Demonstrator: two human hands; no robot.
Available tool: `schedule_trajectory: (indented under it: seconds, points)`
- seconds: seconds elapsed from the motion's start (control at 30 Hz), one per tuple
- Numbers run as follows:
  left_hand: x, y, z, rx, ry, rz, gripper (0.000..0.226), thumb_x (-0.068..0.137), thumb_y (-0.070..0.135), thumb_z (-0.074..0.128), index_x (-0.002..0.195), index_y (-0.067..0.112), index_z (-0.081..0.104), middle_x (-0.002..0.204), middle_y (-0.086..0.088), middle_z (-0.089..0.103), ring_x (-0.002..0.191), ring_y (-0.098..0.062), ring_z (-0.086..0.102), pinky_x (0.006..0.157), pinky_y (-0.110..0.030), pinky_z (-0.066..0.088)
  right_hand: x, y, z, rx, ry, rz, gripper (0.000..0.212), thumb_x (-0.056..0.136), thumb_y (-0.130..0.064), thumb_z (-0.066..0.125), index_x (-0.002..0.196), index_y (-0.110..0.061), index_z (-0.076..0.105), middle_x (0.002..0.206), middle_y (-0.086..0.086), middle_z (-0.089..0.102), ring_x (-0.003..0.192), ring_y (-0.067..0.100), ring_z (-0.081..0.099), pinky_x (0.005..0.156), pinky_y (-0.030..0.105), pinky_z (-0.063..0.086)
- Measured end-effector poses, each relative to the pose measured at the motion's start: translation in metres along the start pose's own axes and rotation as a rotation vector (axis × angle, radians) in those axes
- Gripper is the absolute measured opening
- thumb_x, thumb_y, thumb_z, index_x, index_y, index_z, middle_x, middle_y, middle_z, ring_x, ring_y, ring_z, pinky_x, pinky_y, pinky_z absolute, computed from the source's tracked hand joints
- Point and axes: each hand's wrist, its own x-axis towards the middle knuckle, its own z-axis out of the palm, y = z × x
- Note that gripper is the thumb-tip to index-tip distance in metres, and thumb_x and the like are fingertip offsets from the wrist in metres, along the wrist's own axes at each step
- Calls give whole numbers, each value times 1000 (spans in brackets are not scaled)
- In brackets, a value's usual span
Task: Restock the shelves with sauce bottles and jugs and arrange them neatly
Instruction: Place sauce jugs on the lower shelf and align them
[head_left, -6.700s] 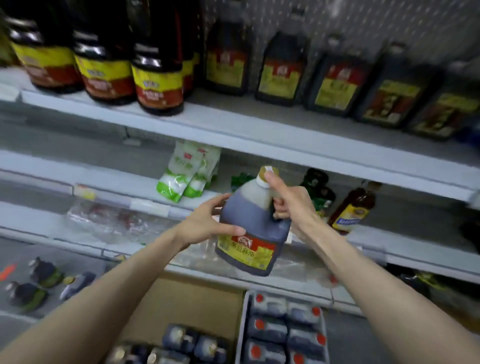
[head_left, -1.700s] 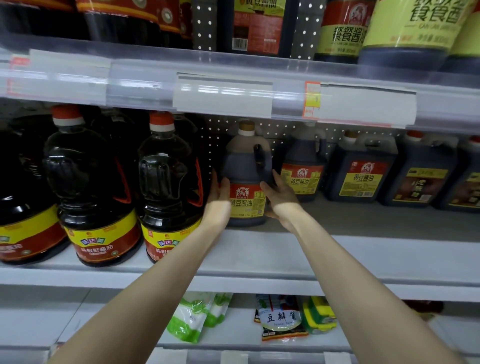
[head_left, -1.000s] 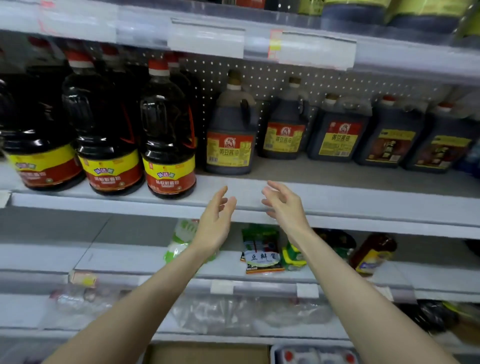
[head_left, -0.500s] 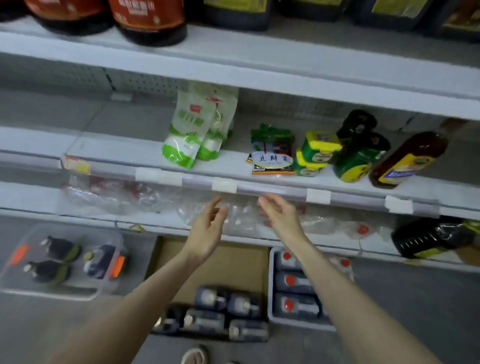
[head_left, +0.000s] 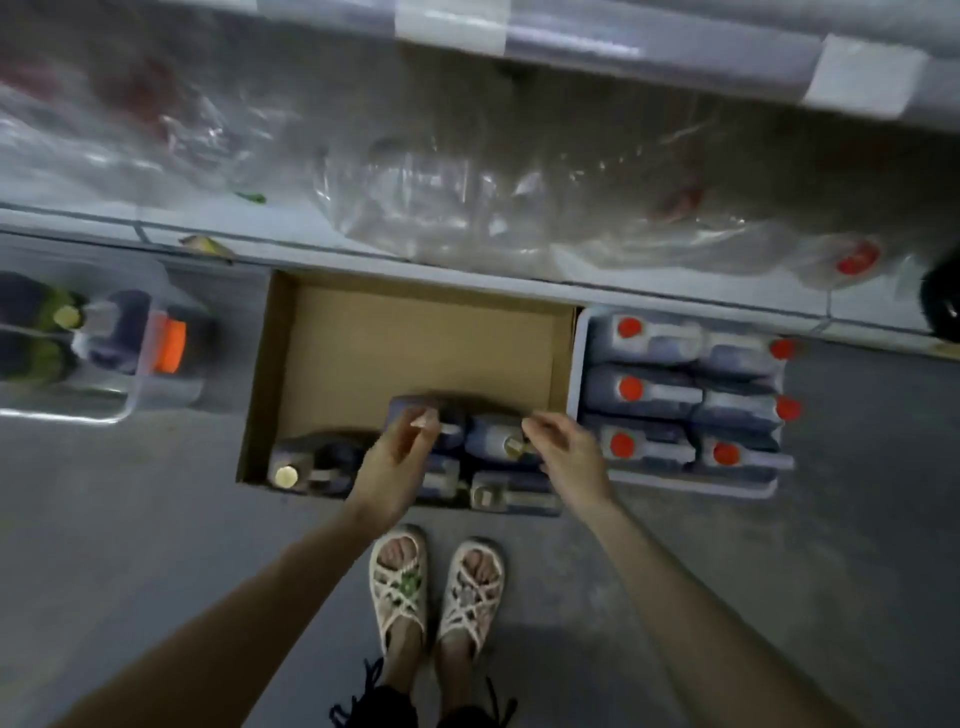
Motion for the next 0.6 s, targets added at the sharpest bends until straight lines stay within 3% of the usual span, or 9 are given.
schedule_trajectory:
  seconds: [0.07, 0.13, 0.4, 0.47, 0.6]
  points:
    - [14, -24, 11, 34, -9, -7, 36, 99, 45, 42, 128, 25, 52, 114, -1, 62, 111, -20, 57, 85, -26, 40, 12, 24, 5, -6, -13, 35, 33, 94, -25, 62, 121, -6, 62, 106, 6, 66, 95, 15, 61, 70, 15, 47]
    - [28, -42, 20, 52, -19, -41, 43, 100, 40, 42, 136, 19, 49, 119, -2, 60, 113, -18, 55, 84, -24, 37, 24, 47, 9, -33, -27, 45, 34, 93, -24, 63, 123, -6, 61, 106, 5, 64, 95, 11, 58, 67, 8, 46]
    - [61, -90, 52, 72, -31, -87, 42, 101, 34, 41, 138, 15, 46, 114, 6, 55, 103, -7, 52, 79, -14, 33, 69, 110, 18, -174, -83, 67, 52, 90, -41, 63, 135, -15, 53, 134, 3, 56, 124, 17, 50, 99, 27, 40]
    - [67, -97, 57, 67, -41, -108, 41, 101, 34, 41, 137, 16, 46, 111, 7, 55, 93, 0, 52, 72, -11, 34, 79, 117, 21, -223, -113, 57, 55, 91, -43, 62, 137, -16, 50, 137, 4, 54, 126, 19, 49, 100, 26, 39]
    - [78, -111, 64, 74, -61, -110, 40, 100, 37, 42, 135, 17, 49, 107, 6, 59, 102, -9, 53, 86, -23, 36, 98, 128, 26, -330, -184, 24, 60, 90, -46, 61, 139, -15, 48, 136, 5, 55, 124, 20, 50, 95, 25, 39]
